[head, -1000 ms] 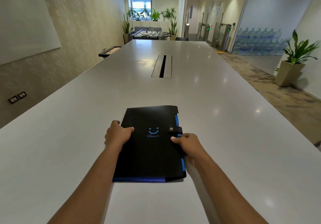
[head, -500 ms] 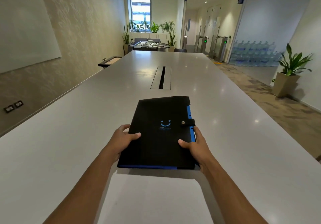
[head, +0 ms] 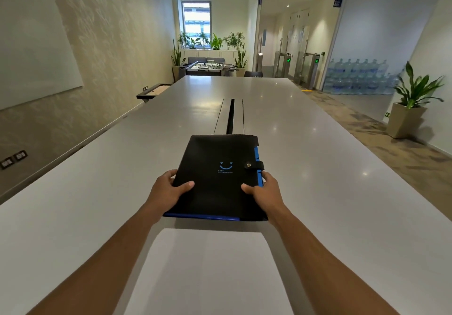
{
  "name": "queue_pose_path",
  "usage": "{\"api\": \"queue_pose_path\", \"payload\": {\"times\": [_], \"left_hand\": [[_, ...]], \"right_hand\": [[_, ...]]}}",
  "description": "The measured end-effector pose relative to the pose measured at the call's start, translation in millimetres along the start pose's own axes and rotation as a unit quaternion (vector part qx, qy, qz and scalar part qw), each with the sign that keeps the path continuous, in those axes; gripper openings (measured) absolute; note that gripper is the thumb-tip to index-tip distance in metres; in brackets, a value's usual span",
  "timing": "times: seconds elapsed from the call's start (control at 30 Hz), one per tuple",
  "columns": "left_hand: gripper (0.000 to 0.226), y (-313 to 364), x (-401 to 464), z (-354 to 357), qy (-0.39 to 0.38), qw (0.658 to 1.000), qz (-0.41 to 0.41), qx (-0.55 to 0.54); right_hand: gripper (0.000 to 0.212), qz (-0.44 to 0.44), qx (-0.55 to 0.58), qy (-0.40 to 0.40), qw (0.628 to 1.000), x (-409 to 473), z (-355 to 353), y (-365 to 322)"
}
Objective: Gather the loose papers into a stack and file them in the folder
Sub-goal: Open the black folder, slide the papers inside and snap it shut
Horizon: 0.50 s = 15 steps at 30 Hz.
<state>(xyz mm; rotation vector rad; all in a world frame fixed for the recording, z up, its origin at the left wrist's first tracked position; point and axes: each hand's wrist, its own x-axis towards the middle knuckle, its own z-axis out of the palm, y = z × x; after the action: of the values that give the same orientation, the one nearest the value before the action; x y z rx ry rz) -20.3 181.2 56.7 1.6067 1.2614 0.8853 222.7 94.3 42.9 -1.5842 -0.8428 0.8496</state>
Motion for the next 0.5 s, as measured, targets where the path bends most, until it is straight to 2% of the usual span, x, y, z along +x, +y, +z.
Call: {"api": "queue_pose_path", "payload": {"times": [0.33,0.5], "left_hand": [[0.074,-32,109,-6,0.057,0.983,0.033,0.17],[0.07,-53,152,-8,0.079,0.969,0.038,0.231]], "right_hand": [[0.045,-0.088,-0.125,0.049,0.987,88,57,16],[0.041,-0.105,-0.198,0.07,0.972,122,80,23]]}}
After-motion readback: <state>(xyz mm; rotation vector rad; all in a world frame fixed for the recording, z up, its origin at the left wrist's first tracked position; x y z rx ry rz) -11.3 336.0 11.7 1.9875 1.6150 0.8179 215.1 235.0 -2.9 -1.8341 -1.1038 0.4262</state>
